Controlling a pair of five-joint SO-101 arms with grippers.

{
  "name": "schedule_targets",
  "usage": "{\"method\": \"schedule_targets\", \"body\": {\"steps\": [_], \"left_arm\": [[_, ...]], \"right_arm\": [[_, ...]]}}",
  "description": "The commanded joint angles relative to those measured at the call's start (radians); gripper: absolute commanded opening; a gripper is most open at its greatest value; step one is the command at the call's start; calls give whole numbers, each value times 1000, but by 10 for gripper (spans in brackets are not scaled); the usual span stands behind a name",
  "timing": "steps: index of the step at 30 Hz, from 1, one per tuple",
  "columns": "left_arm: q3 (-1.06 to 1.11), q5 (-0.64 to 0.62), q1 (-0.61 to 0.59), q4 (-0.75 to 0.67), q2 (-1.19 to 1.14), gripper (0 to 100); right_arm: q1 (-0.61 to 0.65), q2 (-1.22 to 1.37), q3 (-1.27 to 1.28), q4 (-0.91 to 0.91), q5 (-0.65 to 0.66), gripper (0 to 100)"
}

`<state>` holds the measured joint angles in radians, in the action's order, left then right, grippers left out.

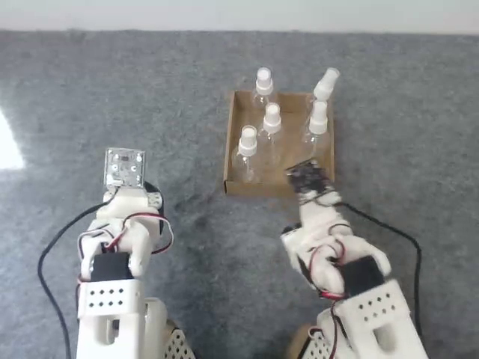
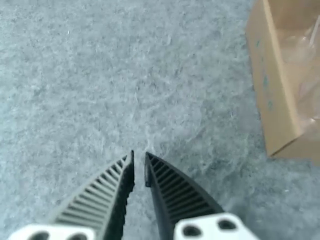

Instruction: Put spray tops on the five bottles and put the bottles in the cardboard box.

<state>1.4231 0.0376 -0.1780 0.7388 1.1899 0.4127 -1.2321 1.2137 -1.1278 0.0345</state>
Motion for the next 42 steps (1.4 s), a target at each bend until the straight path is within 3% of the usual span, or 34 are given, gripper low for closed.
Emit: {"method": "schedule_targets", "body": {"steps": [1, 5, 9, 15, 30, 34, 40, 42], "left_arm": [[44, 8, -5, -112, 25, 11], [81, 6, -5, -176, 25, 11], [62, -49, -8, -175, 25, 12], [33, -155, -123, -176, 25, 12], [10, -198, -135, -170, 34, 12], [1, -226, -137, -57, 198, 12], [33, -233, -126, 180, 667, 12], [48, -233, -126, 164, 631, 13]], "right_arm": [[-122, -108, 77, 94, 11, 8], [-206, -226, 224, 136, 38, 8], [-225, -366, 359, 131, 193, 9], [-226, -587, 463, 41, 381, 9], [-226, -581, 470, -186, 396, 8], [-223, -581, 470, -186, 396, 8], [-223, -581, 470, -186, 396, 8], [-223, -581, 470, -186, 396, 8]]}}
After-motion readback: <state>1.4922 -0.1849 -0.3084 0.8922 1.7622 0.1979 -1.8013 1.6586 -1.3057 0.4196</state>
